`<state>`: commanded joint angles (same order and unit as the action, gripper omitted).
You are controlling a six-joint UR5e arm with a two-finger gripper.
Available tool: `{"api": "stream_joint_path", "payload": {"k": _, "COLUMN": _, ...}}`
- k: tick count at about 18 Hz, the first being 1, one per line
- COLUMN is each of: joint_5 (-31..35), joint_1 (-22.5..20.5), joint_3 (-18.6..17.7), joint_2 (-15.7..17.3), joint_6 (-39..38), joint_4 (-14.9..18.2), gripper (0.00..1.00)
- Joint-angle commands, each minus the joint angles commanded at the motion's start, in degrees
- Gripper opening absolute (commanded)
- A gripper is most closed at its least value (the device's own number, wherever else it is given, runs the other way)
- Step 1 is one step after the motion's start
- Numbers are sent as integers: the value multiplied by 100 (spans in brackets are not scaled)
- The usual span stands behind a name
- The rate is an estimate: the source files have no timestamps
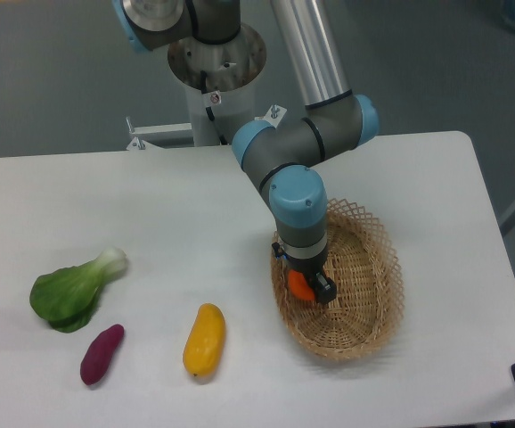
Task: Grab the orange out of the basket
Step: 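Lift the grasped orange up out of the basket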
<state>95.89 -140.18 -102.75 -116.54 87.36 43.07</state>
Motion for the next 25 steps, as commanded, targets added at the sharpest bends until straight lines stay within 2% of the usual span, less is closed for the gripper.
{"api": "stream_joint_path", "payload": {"k": 3, "joint_5": -61, "joint_1": -79, "joint_3": 123, "joint_2": 105, "joint_6": 9, "joint_4": 0, "gripper": 78}}
{"api": "stream_joint_path", "payload": {"k": 5, "joint_5": -332, "joint_1": -167, "joint_3": 219, "joint_2": 193, "joint_6": -61, "joint_4": 9, "gripper": 78}}
{"api": "stream_joint_path", "payload": {"k": 8, "joint_5": -1158, "joint_1": -352, "joint_3": 412, "joint_2": 448, "joint_6": -631, "joint_4": 35, "gripper": 78}}
{"api": "stream_joint_path", "payload": {"k": 11, "joint_5": -1467, "joint_1": -299, "joint_3": 677, "joint_2": 536, "joint_6": -1422, "joint_4": 53, "gripper": 78}}
{"api": "stream_joint_path", "payload": {"k": 15, "joint_5": -2003, "joint_1": -159, "joint_3": 677, "joint_2": 869, "joint_6": -2108, "joint_4": 53, "gripper": 78}}
{"api": "stream_joint_path", "payload": {"k": 17, "joint_5": -2153, "joint_1": -62, "joint_3": 659, "joint_2": 1010, "joint_6": -2179, "joint_4": 44, "gripper": 78}}
{"api": "stream_joint_path", "payload": {"k": 20, "joint_5": -2171, "joint_1": 70, "joint_3": 633, "joint_2": 1090, "joint_6": -2531, "joint_4": 44, "gripper": 78}}
{"api": "stream_joint_path", "payload": {"k": 25, "joint_5": -2188, "joint_1": 132, "joint_3": 615, "joint_2": 1169, "joint_6": -2645, "joint_4": 44, "gripper": 78}}
